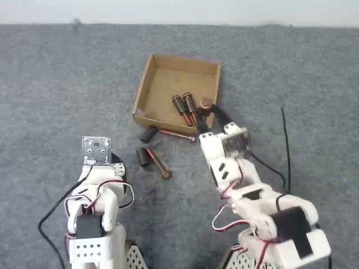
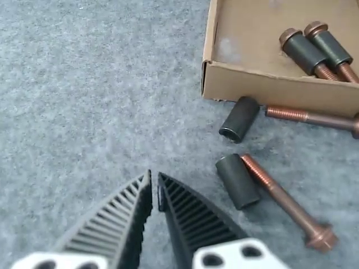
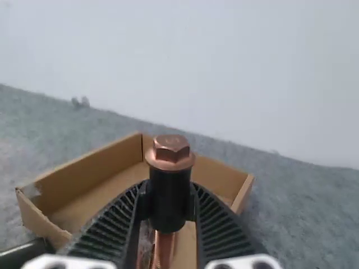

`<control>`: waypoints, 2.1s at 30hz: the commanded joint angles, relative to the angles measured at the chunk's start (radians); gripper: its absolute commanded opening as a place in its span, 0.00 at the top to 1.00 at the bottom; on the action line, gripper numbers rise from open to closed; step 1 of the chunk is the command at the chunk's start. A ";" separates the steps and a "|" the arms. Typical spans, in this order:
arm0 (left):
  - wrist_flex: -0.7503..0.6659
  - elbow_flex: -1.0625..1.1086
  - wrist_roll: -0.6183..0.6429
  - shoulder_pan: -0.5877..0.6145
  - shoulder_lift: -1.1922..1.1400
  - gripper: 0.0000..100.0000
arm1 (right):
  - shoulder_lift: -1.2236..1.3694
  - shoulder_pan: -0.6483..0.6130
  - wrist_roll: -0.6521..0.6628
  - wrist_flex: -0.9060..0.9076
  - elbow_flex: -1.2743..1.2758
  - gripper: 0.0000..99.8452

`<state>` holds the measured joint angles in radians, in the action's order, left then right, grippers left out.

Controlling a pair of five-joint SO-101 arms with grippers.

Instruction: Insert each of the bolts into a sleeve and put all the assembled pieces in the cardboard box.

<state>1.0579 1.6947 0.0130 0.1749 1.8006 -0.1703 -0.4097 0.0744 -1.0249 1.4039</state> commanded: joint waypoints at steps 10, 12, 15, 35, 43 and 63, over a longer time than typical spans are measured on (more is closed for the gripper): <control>0.003 -0.010 -0.008 -0.002 0.015 0.99 | -0.116 0.018 0.009 0.700 -0.425 0.99; 0.005 -0.010 -0.008 -0.002 0.015 0.99 | -0.114 0.018 0.011 0.829 -0.494 0.99; 0.006 -0.010 -0.008 -0.002 0.015 0.99 | -0.114 0.019 0.009 1.012 -0.597 0.99; 0.006 -0.010 -0.008 0.000 0.015 0.99 | 0.417 0.081 0.005 1.420 -1.177 0.99; 0.006 -0.010 -0.008 0.000 0.015 0.99 | 0.515 0.074 0.005 1.541 -1.286 0.88; 0.006 -0.010 -0.008 0.000 0.015 0.99 | 0.131 -0.048 -0.072 1.851 -1.092 0.99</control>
<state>1.0579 1.6947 0.0130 0.1749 1.8006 0.1089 -0.4066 0.0652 0.7871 0.2685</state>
